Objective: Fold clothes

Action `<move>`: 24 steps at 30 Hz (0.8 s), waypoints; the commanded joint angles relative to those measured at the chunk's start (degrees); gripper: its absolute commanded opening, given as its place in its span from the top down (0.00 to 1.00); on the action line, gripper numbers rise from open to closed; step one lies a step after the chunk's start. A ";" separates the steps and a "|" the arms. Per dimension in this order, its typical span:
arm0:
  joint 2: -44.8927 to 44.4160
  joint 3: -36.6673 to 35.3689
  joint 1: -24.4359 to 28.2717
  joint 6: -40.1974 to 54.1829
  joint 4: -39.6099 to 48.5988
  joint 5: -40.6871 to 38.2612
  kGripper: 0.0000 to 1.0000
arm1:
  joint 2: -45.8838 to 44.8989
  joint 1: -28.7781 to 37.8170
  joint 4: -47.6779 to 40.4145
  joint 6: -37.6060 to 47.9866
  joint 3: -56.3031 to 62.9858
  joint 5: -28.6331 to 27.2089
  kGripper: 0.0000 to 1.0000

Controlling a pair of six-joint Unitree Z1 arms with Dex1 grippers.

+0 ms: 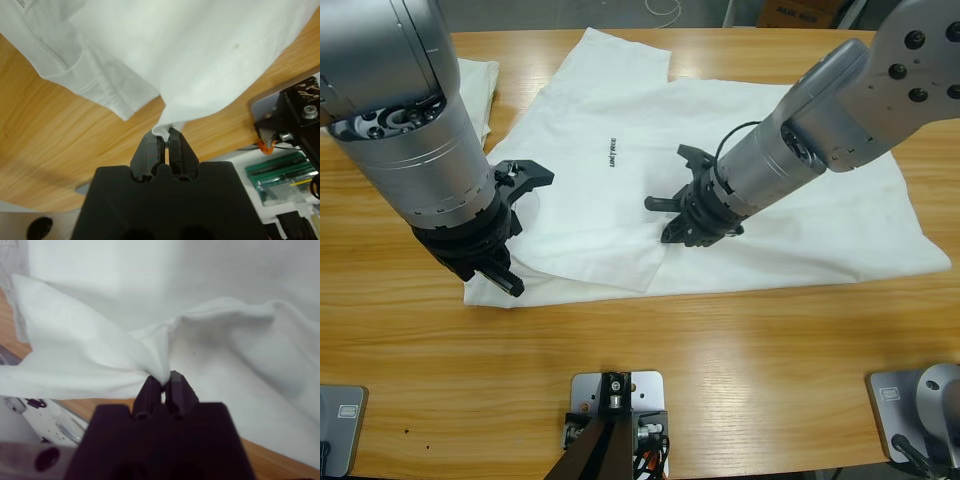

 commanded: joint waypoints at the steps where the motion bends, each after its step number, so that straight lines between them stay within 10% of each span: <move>1: 3.06 2.92 -0.71 -0.91 -0.38 -0.69 0.53 | 6.32 1.90 6.22 -3.35 -4.20 0.16 1.00; 2: 2.83 2.97 -0.79 -0.91 -0.29 -0.69 0.12 | 6.23 1.95 6.89 -3.48 -4.16 -0.12 1.00; 3: 2.57 3.04 -0.83 -0.98 -0.17 -0.69 0.01 | 6.06 1.95 7.57 -3.62 -4.15 -0.42 1.00; 10: -2.64 4.31 -0.81 -3.27 1.46 -0.16 0.00 | 5.49 1.95 10.75 -4.56 -5.32 -2.64 1.00; 13: -2.44 6.42 -0.81 -4.25 1.04 -0.21 0.05 | 5.46 1.95 10.70 -4.64 -6.40 -2.88 1.00; 17: -2.81 7.84 -0.69 -4.69 -1.09 -2.92 0.60 | 5.14 1.95 10.67 -5.23 -6.92 -3.04 1.00; 24: -12.09 26.74 5.02 -13.13 -21.39 -11.66 0.61 | 5.40 1.95 10.32 -5.27 -7.01 -2.88 1.00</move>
